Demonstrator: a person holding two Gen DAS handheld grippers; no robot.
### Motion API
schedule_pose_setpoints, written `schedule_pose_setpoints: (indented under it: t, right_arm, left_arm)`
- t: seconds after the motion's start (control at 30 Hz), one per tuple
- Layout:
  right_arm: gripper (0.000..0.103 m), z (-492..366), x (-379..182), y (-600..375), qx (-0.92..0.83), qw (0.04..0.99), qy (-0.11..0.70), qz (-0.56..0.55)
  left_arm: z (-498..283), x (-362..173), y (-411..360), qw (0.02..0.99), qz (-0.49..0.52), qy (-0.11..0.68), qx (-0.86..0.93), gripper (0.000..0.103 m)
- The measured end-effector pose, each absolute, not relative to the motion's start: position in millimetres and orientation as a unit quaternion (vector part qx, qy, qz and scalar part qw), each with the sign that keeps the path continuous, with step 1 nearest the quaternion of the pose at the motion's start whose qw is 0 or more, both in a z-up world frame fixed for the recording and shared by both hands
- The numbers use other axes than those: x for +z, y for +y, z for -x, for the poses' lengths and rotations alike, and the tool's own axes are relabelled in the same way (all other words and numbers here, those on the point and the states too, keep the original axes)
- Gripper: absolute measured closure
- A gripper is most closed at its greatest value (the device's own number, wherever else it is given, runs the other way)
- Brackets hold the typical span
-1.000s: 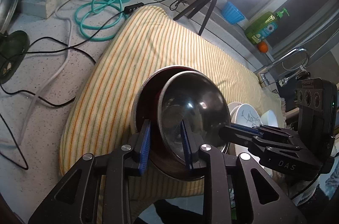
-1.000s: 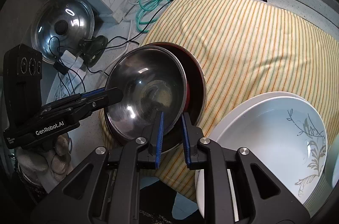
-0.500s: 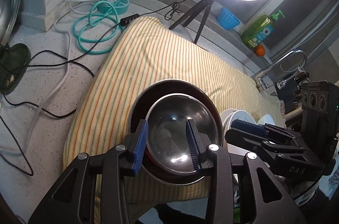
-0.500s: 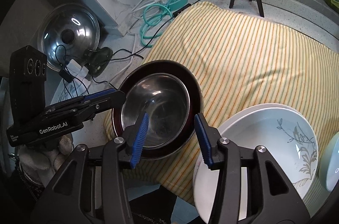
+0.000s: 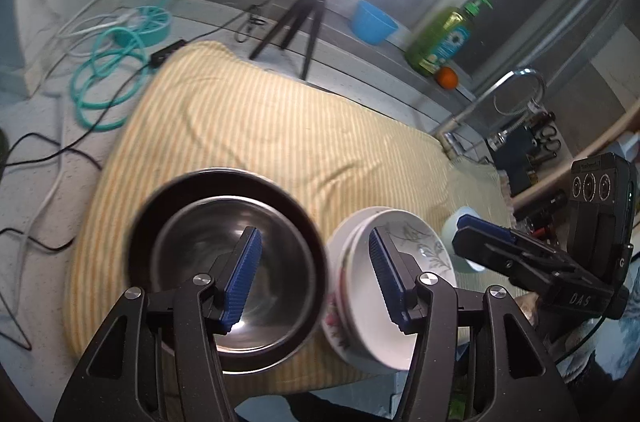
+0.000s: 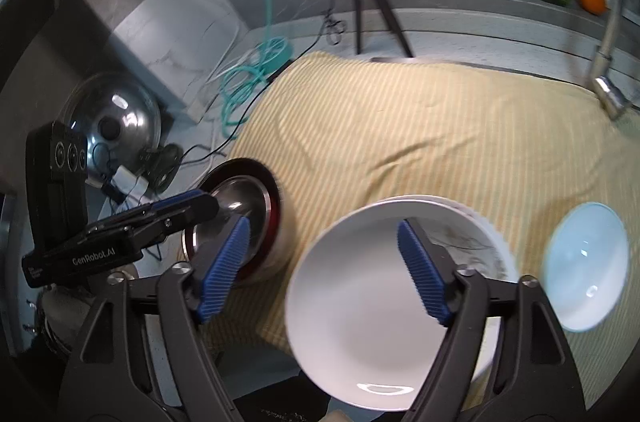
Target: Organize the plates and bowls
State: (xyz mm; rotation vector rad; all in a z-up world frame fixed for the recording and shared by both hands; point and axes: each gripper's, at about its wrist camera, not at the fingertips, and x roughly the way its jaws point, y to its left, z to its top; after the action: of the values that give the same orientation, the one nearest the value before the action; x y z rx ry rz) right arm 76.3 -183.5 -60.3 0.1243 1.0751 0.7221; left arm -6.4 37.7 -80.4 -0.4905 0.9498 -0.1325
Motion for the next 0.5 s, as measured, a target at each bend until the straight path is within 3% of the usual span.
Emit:
schedule_pose_setpoints:
  t: [0.5]
  right_arm:
    - [0.021,-96,-79,-333,0.182,0.837,0.504,-0.111]
  left_arm:
    - [-40,-85,-57,0.847,0.209,0.464,-0.155,0.048]
